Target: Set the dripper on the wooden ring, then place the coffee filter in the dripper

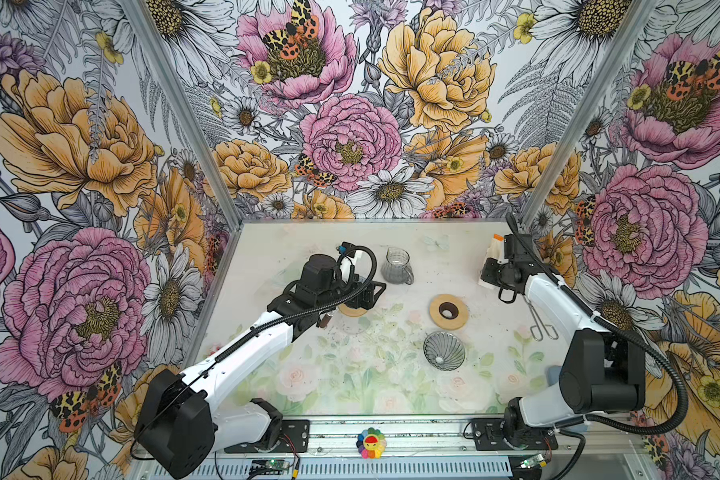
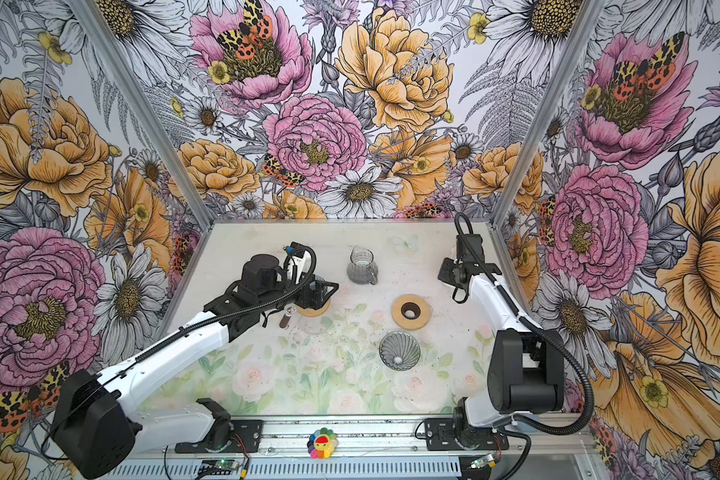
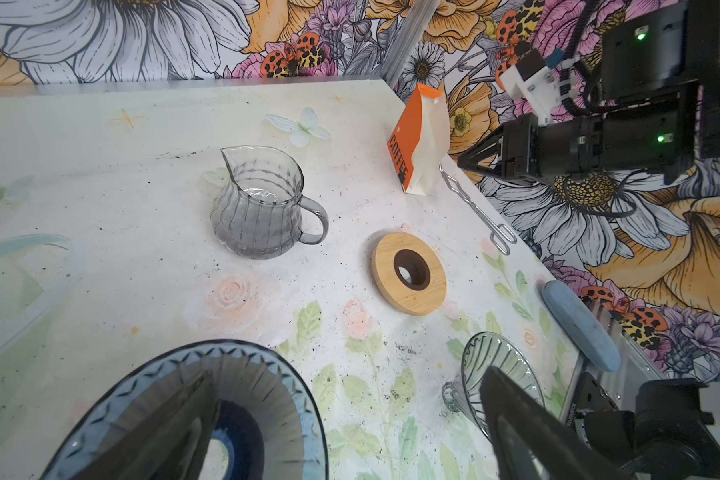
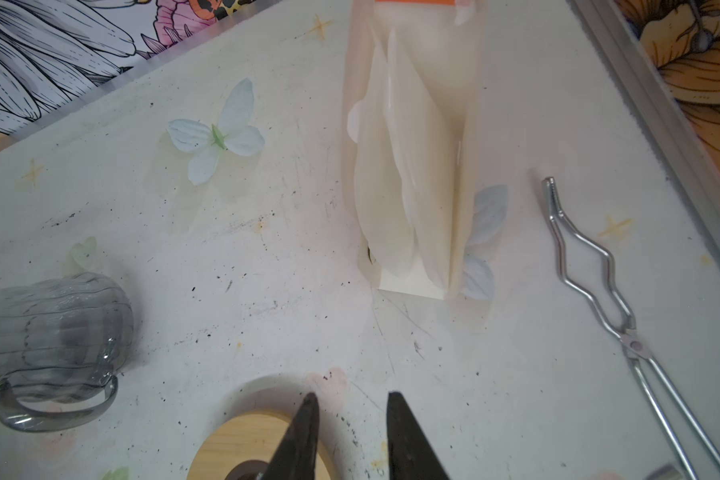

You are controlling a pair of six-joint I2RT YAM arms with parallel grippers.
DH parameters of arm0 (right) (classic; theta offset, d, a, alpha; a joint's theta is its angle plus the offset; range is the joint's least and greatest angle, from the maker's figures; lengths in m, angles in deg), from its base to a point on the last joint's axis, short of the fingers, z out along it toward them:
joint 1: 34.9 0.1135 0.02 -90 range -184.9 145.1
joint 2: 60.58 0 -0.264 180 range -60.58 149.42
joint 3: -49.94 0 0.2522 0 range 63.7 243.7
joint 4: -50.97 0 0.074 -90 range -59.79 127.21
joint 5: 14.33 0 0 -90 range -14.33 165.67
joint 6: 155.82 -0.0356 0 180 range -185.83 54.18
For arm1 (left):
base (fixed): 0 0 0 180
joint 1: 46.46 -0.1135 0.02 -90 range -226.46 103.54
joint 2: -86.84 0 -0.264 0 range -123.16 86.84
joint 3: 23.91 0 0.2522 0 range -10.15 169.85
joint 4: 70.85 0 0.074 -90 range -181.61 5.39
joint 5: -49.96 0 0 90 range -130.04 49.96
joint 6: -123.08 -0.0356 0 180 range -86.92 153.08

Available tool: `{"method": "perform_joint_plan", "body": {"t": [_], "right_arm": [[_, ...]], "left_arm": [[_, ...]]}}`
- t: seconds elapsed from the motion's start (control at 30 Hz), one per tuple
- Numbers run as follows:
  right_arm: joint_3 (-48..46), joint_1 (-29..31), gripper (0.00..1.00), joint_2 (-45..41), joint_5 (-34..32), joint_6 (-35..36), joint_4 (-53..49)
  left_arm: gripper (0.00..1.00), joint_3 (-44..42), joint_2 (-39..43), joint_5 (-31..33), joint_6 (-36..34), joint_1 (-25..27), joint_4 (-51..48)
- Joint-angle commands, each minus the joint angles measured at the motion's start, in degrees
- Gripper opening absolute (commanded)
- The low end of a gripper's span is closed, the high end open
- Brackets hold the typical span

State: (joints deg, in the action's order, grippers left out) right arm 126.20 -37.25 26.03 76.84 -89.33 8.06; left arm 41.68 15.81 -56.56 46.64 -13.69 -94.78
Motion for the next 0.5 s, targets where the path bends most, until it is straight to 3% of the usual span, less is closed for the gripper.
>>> {"method": "perform_joint_plan", "body": {"t": [0.0, 0.47], "right_arm": [[2.19, -0.79, 0.3, 1.64, -0.41, 0.89, 2.84], [7.33, -2.48, 0.24, 8.4, -6.34, 7.88, 1.36]], "left_arm": [[0.99, 2.48, -0.72, -1.41, 0.68, 0.36, 1.66], [0.99, 4.24, -3.49, -1.25, 0.67, 0.36, 0.68]]}}
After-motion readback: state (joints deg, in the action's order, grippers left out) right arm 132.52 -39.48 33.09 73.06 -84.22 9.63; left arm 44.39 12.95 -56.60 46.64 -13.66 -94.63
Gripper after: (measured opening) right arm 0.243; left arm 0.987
